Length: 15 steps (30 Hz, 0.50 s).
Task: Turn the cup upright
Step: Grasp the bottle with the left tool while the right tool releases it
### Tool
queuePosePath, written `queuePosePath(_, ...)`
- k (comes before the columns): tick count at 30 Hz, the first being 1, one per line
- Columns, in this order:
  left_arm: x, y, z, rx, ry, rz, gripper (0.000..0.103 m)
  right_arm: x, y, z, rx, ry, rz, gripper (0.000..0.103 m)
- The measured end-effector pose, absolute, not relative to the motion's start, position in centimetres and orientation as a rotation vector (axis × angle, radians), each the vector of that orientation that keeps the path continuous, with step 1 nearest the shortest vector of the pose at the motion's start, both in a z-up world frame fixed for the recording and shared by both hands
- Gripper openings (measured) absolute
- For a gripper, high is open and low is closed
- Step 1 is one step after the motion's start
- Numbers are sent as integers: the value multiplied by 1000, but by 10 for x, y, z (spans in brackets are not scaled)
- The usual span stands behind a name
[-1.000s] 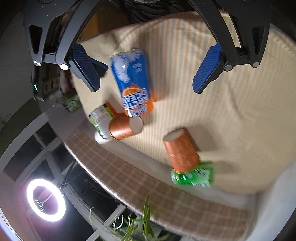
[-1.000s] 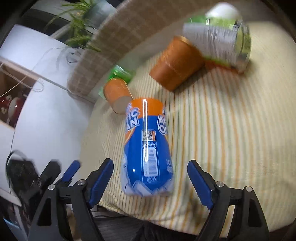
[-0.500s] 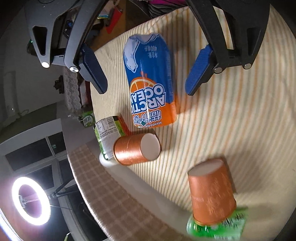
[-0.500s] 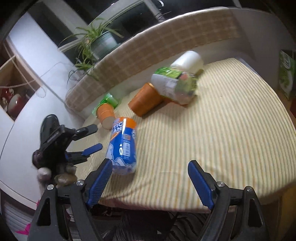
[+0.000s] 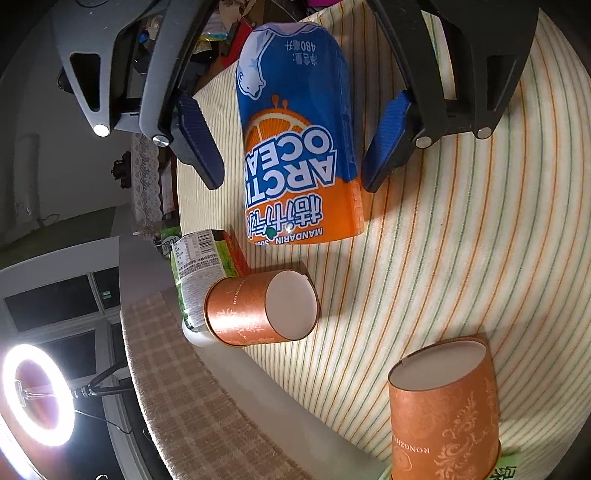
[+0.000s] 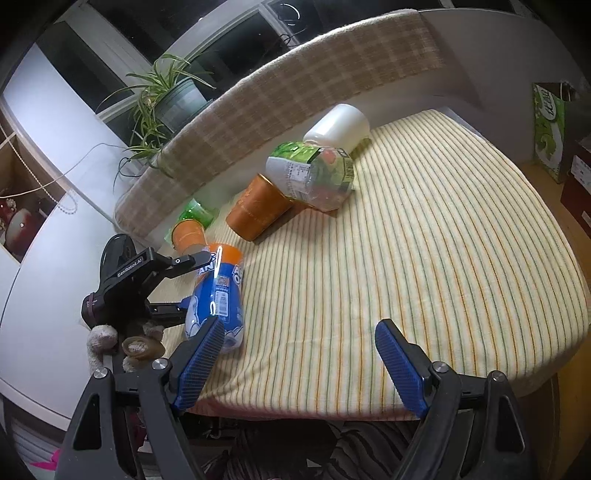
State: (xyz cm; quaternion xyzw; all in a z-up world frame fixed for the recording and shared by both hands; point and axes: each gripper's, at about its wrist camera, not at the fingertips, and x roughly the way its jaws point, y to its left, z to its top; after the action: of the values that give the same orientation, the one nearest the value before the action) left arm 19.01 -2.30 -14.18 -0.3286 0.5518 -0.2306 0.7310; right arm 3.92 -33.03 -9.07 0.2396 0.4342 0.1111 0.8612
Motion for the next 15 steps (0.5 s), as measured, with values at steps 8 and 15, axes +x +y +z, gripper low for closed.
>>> queuePosePath(8, 192, -27, -143, -698, 1212, -501, 63, 40, -333, -92, 507, 906, 219, 86)
queuePosePath(15, 183, -29, -128, -616, 1149, -483, 63, 37, -337, -90, 511, 901, 210, 86)
